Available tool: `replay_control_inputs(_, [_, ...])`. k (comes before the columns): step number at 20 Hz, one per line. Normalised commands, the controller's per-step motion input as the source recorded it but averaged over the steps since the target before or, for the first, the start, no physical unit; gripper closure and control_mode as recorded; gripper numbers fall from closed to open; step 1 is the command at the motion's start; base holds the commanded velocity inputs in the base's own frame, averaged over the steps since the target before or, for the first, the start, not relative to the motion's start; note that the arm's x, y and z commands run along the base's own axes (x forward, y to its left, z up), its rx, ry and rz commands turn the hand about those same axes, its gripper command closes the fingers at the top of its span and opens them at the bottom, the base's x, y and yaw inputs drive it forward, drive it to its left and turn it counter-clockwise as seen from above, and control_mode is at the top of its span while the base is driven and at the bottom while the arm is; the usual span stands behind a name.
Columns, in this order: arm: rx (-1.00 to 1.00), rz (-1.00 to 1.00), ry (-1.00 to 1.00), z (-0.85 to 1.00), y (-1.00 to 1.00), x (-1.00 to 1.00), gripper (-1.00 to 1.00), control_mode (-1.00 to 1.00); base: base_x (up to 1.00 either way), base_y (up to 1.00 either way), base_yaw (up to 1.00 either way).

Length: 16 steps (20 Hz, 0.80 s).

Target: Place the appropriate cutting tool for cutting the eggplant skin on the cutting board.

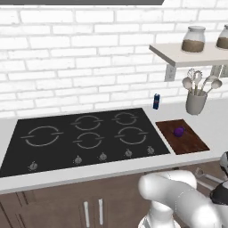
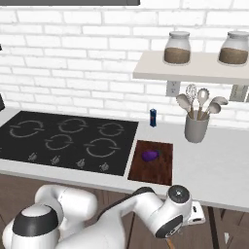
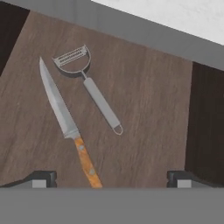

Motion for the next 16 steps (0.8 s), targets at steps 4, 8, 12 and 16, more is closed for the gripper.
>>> replay_control_inputs(4, [0.08,-0.01,0.00,-0.17,0.00,0.24,-1.00,-1.00,0.00,0.00,0.00])
replay_control_inputs(8, [0.08,0.00,0.01,-0.10,0.00,0.25,-1.00,-1.00,0.00,0.00,0.00])
replay_control_inputs(12, [0.01,-0.01,0.10,-0.05,0.00,0.15,-1.00,-1.00,0.00,0.00,0.00])
replay_control_inputs(16, [0.00,-0.02,0.08,-0.21,0.00,0.03,-1.00,-1.00,0.00,0.00,0.00])
